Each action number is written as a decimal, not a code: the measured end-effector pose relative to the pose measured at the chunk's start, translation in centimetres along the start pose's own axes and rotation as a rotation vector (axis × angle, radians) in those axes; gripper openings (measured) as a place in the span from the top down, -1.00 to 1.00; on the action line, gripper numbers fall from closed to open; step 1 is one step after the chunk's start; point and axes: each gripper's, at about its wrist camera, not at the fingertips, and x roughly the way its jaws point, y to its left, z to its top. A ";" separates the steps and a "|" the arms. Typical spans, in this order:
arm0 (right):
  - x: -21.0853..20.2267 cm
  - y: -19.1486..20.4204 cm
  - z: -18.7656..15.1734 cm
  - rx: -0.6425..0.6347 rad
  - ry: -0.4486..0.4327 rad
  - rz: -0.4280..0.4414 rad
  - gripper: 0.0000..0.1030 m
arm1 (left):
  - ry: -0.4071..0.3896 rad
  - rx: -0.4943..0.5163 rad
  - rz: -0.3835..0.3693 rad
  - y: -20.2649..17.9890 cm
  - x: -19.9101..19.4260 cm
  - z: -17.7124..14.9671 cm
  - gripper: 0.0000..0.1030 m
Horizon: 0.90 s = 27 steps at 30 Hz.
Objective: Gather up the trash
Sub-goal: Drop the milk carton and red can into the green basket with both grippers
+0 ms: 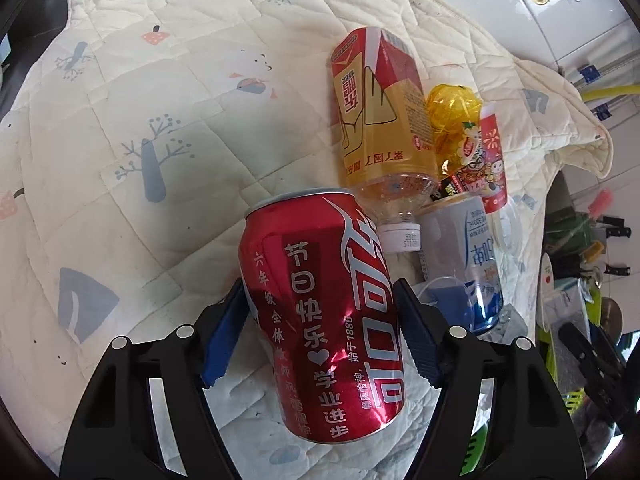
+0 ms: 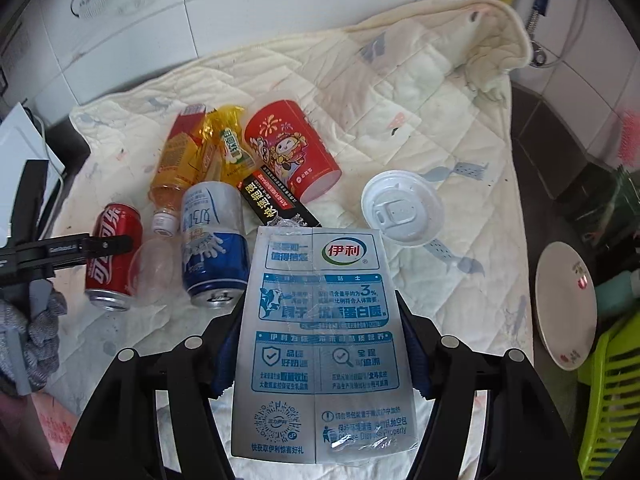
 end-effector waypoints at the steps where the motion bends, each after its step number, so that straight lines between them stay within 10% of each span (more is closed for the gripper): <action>1: -0.4 -0.2 -0.4 0.006 -0.009 0.008 -0.24 | -0.010 0.001 0.001 -0.1 -0.4 -0.2 -0.37; 16: -6.7 -1.4 -11.6 0.081 -0.102 0.060 -0.24 | -0.120 0.121 -0.021 -3.1 -7.9 -6.2 -0.37; 27: -6.5 -3.8 -25.1 0.232 0.010 0.038 -0.24 | -0.093 0.257 -0.088 -7.5 -9.7 -14.2 -0.37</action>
